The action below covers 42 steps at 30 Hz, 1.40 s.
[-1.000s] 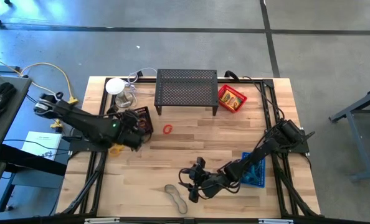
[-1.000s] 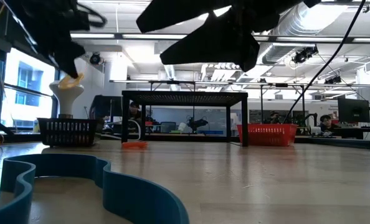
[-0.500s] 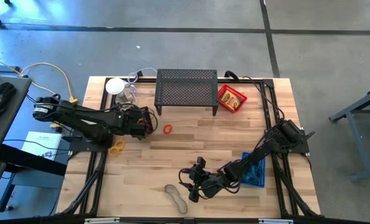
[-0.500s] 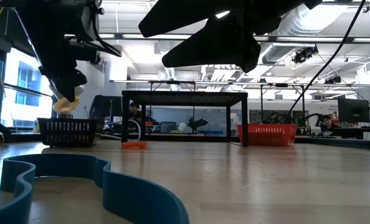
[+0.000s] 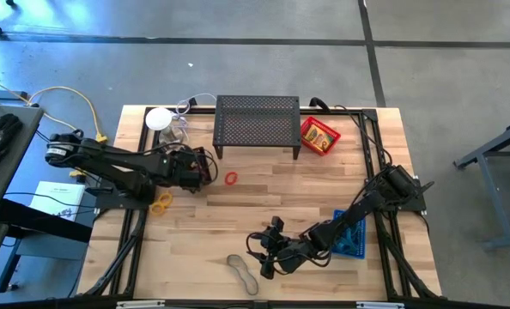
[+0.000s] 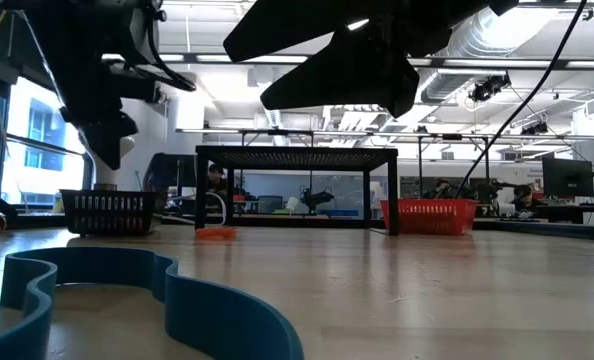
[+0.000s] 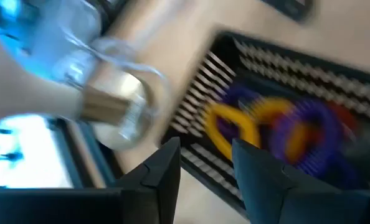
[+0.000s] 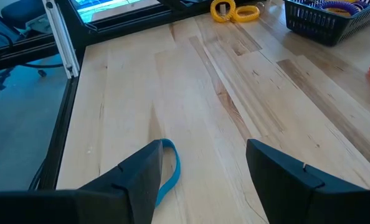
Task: Pick & Place Office Desk Supplies
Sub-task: Put the yellow spring keychain into the black basket
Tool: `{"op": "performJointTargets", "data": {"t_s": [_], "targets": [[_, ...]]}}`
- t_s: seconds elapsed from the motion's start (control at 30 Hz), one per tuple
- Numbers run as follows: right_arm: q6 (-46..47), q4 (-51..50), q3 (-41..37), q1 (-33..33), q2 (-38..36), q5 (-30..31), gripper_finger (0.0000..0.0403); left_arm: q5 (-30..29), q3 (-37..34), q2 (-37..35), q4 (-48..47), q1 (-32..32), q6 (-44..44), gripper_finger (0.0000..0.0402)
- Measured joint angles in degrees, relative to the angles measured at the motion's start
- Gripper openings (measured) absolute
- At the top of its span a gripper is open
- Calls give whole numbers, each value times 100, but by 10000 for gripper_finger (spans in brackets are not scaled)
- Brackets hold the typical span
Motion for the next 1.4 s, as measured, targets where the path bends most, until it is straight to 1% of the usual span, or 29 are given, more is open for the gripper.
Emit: {"op": "performJointTargets", "data": {"t_s": [0.07,0.13,0.2,0.27,0.4,0.5,0.57,0.67,0.73,0.83,0.9,1.03,1.1,1.27,1.4], "targets": [[0,-2,0,0,0,0,220,569,59,0,-67,-78,62,137],[0,-19,0,0,0,0,220,1287,180,0,-222,-157,165,137],[1,-88,0,0,0,0,220,1995,303,0,-555,-264,216,137],[1,-148,0,0,0,0,220,2574,436,-2,-813,-425,164,137],[1,-242,0,0,0,25,220,3536,507,-2,-1211,-835,-141,137],[1,-256,0,0,0,28,220,4074,509,-2,-1485,-1191,-650,137],[0,-261,0,0,0,29,220,4206,501,-2,-1539,-1422,-932,138],[2,-260,0,0,0,31,220,4201,496,-2,-1595,-1715,-994,138],[2,-264,0,0,0,33,220,4118,496,0,-1582,-1845,-1108,138],[6,-261,0,0,0,34,220,3871,453,-2,-1596,-1944,-1622,138],[26,-261,0,0,0,35,220,3916,376,-2,-1657,-1948,-1847,138],[48,-260,0,0,0,26,220,4138,82,0,-1681,-1949,-2021,138],[50,-260,0,0,0,25,220,4261,-78,2,-1672,-1907,-1985,138],[50,-256,0,0,0,24,220,4134,-118,15,-1646,-1798,-2100,138],[156,-256,0,0,-2,22,220,4319,-118,279,-1666,-1760,-1819,138]]}}
